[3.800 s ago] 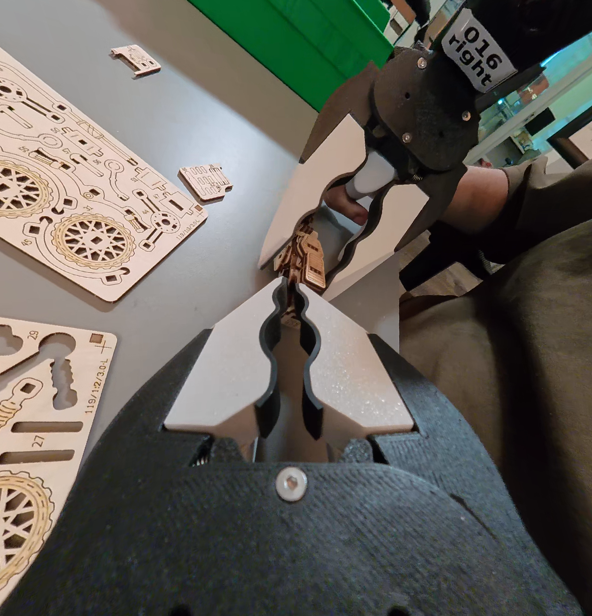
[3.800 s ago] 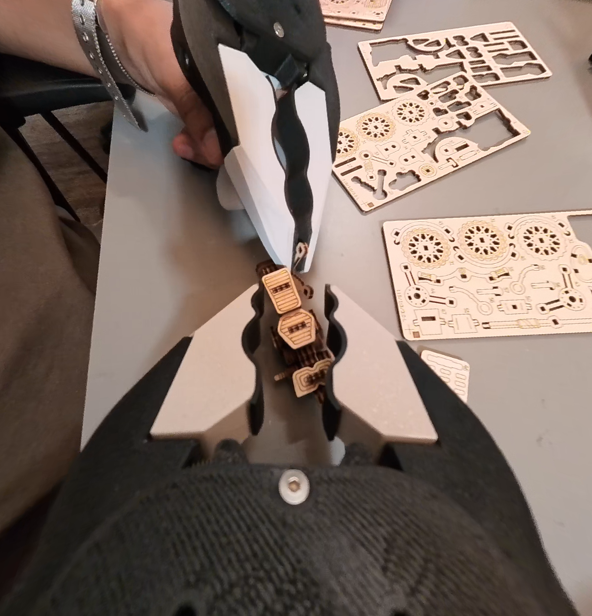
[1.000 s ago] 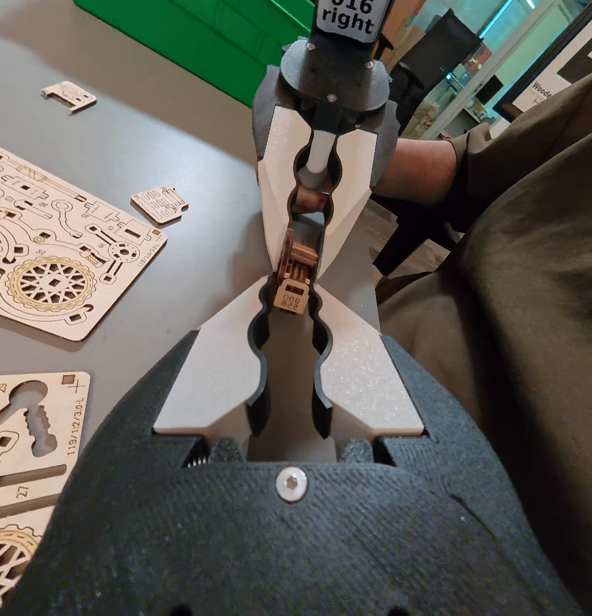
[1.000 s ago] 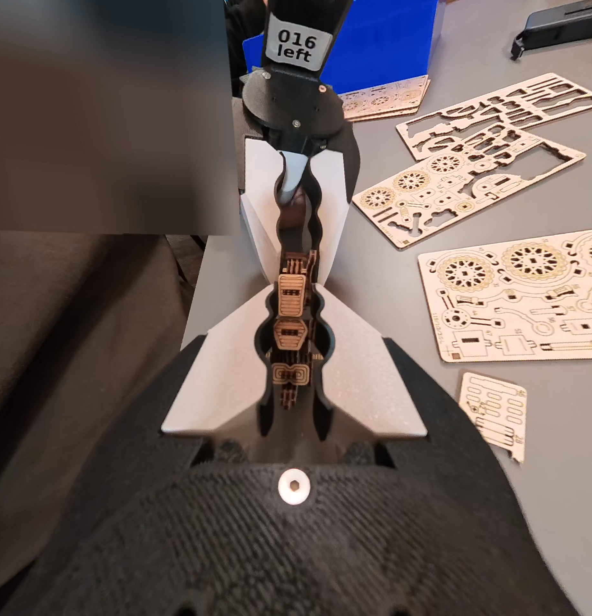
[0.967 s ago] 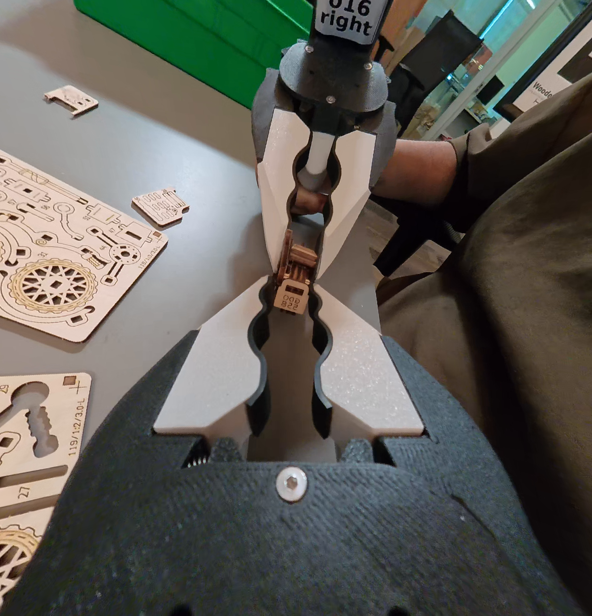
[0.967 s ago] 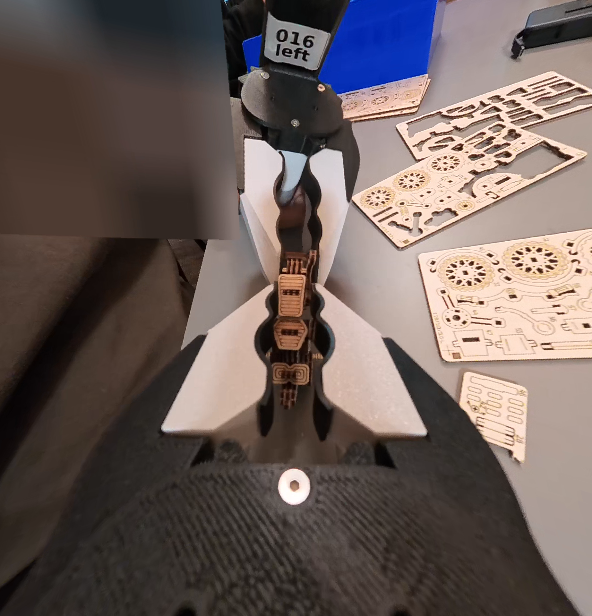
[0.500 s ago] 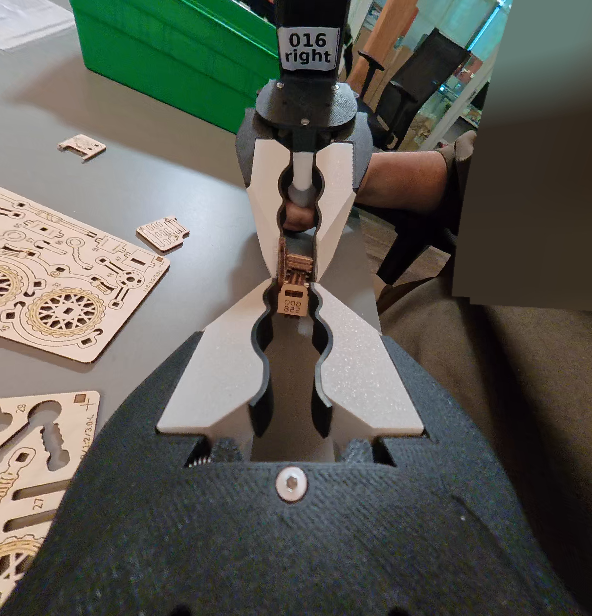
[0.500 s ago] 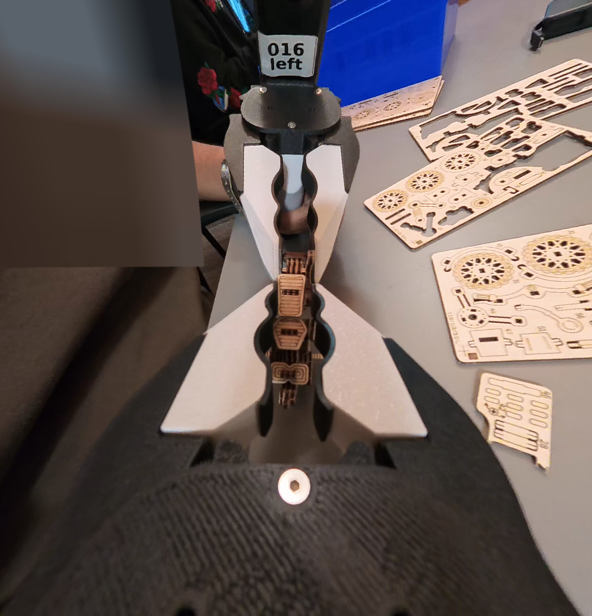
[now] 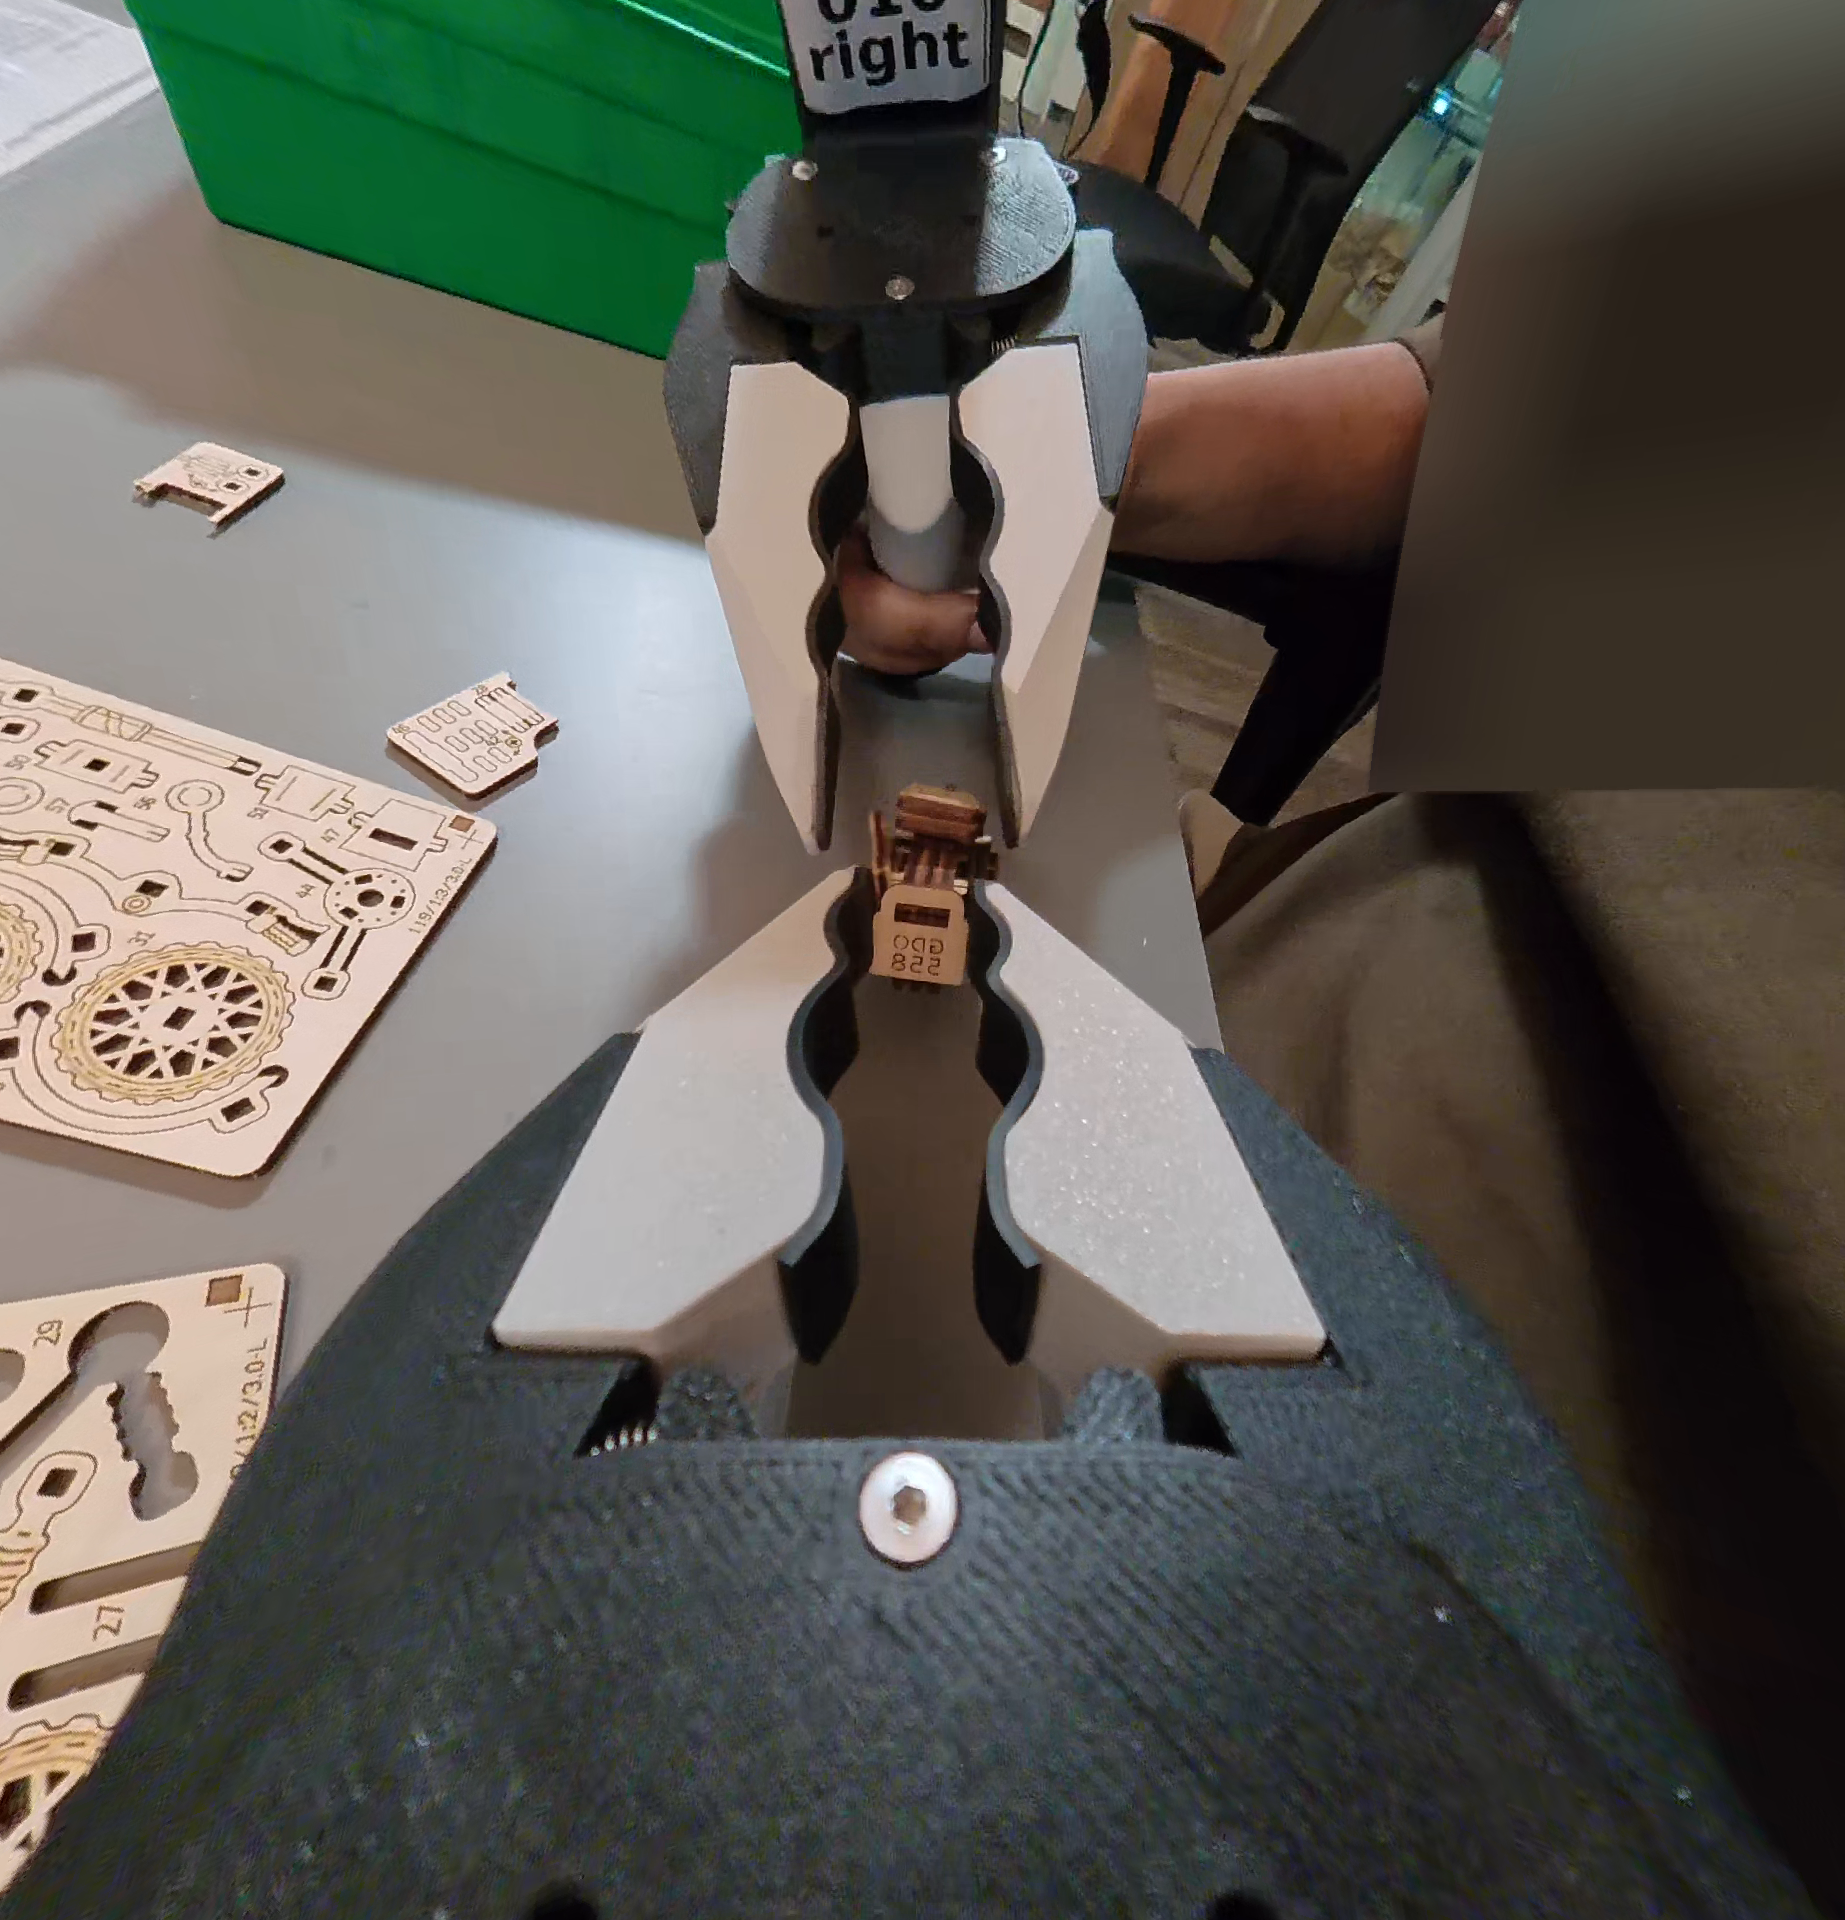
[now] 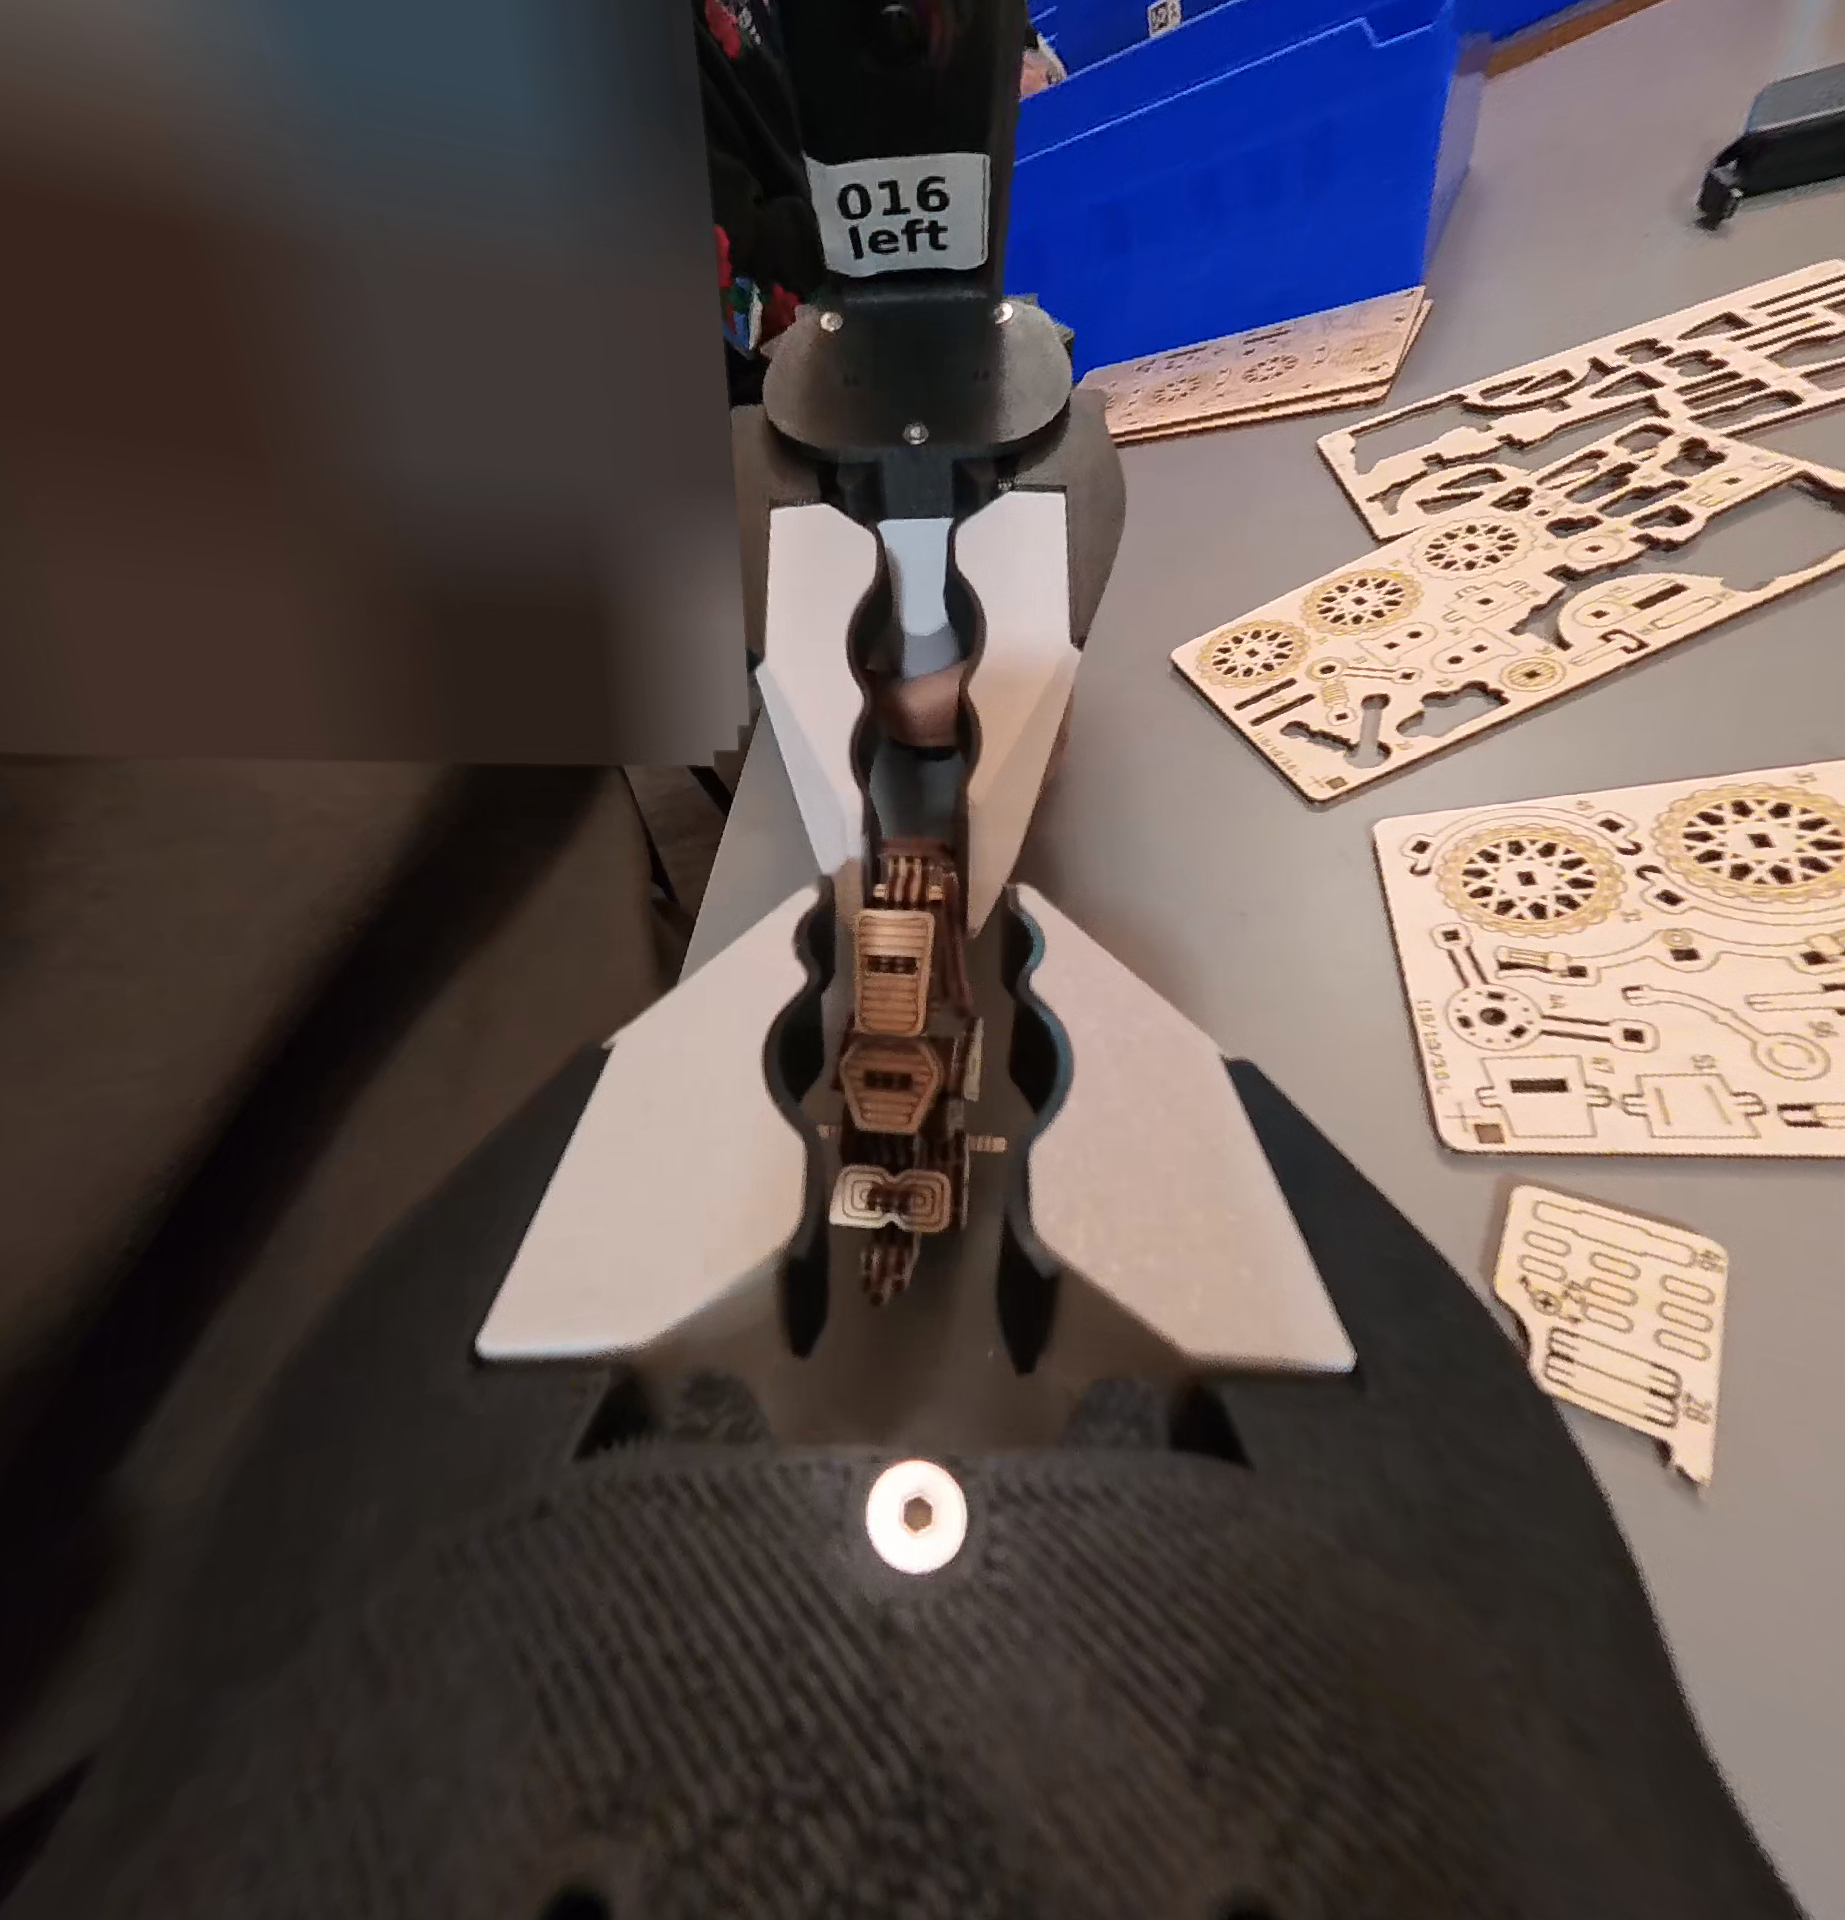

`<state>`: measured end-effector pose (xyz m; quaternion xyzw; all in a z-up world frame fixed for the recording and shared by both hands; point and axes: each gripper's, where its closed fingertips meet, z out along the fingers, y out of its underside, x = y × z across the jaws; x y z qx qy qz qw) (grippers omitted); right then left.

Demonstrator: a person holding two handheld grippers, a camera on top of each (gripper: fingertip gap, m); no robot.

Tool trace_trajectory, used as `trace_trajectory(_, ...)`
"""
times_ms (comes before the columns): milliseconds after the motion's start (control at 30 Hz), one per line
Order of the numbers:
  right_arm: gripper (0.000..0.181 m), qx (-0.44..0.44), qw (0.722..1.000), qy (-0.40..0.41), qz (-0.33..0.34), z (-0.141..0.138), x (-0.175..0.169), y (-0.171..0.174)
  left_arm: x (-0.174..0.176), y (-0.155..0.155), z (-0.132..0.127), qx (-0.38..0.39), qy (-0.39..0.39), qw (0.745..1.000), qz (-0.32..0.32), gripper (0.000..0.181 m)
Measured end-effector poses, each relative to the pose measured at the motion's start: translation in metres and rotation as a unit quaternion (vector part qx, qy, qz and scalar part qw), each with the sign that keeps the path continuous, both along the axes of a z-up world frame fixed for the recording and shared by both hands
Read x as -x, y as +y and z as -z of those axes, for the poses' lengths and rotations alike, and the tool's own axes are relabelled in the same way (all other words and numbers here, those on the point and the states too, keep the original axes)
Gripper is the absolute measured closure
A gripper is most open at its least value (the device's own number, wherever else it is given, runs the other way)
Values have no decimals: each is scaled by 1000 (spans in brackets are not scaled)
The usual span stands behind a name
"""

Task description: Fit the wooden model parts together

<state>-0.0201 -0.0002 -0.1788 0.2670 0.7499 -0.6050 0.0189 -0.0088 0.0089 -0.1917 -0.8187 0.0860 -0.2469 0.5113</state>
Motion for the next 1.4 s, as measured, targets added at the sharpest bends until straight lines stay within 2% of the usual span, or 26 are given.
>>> trace_trajectory(267,157,-9,1000,-4,-5,3,-1,1,-1,-2,2,5,11,1000,7,165)
trace_trajectory(467,153,44,998,-39,3,-8,2,15,-4,-3,1,-3,20,1000,16,165)
trace_trajectory(567,168,53,997,-49,15,-9,6,26,-10,-5,-1,-22,48,998,33,165)
trace_trajectory(633,170,39,998,-46,18,-6,6,30,-15,-7,-1,-37,84,995,45,165)
trace_trajectory(733,169,25,998,-53,-8,-1,-2,25,-23,-9,0,-51,125,989,63,165)
trace_trajectory(900,167,11,993,-74,-90,7,-27,6,-29,-10,5,-51,149,984,77,165)
trace_trajectory(967,171,9,993,-63,-102,6,-31,2,-31,-11,6,-49,151,984,82,165)
trace_trajectory(1100,166,8,994,-42,-100,3,-31,2,-32,-10,7,-49,155,983,84,165)
trace_trajectory(1133,160,20,993,-44,-104,-1,-33,2,-32,-10,7,-49,155,983,83,165)
trace_trajectory(1267,157,66,990,-51,-111,-15,-34,3,-30,-9,5,-50,146,985,78,165)
trace_trajectory(1400,150,19,994,-25,-103,-7,-35,-4,-28,-8,5,-49,143,986,70,165)
